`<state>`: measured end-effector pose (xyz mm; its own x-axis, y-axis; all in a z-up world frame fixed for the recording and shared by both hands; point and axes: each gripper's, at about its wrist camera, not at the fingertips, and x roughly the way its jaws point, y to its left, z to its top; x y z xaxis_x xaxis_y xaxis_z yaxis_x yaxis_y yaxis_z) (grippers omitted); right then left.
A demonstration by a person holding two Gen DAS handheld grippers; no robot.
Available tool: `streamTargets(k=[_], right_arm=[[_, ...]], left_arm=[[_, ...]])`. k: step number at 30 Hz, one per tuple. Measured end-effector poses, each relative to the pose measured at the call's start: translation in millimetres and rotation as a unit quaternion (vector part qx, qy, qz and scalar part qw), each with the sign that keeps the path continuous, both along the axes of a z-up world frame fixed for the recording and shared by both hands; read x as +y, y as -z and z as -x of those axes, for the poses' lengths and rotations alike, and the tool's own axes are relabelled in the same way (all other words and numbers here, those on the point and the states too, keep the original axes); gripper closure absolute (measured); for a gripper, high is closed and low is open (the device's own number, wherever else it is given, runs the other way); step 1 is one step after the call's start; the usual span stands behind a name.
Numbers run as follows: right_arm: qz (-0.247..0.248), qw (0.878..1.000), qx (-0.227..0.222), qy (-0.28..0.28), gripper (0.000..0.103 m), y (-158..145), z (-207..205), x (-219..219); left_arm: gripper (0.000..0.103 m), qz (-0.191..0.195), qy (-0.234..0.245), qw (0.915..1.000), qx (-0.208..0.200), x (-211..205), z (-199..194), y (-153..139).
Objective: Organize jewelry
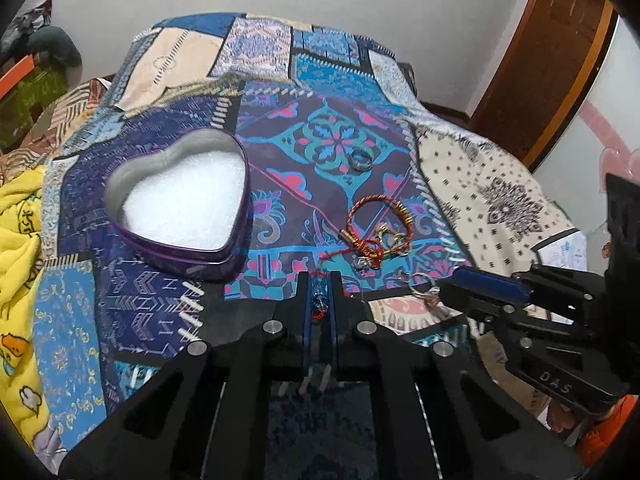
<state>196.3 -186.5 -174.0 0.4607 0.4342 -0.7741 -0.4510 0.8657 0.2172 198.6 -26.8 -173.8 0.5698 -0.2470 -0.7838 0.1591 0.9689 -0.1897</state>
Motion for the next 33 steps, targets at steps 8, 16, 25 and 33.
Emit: streamTargets(k=[8,16,25,33], right_arm=[[0.036,0.999,-0.015,-0.007,0.085,-1.5,7.3,9.4],[0.054,0.998,0.001,-0.014,0.085,14.9,-3.8,19.5],[0.039,0.999,-0.004,-0.014,0.093,6.9,-3.7,16.1],[0.024,0.999,-0.028,-0.025,0.093,-13.4,0.0,24.2]], left_arm=[[0.097,-0.009,-0.009,0.9997,-0.018,9.8,16.5,-13.7],[0.097,-0.008,-0.013,0.9999,-0.007,20.0,22.7,-5.3],[0.097,0.007,-0.012,0.9996,-0.026,21.6,22.3,-18.0],[0.097,0.019,-0.020,0.9976,-0.063,24.9,22.9,-47.1]])
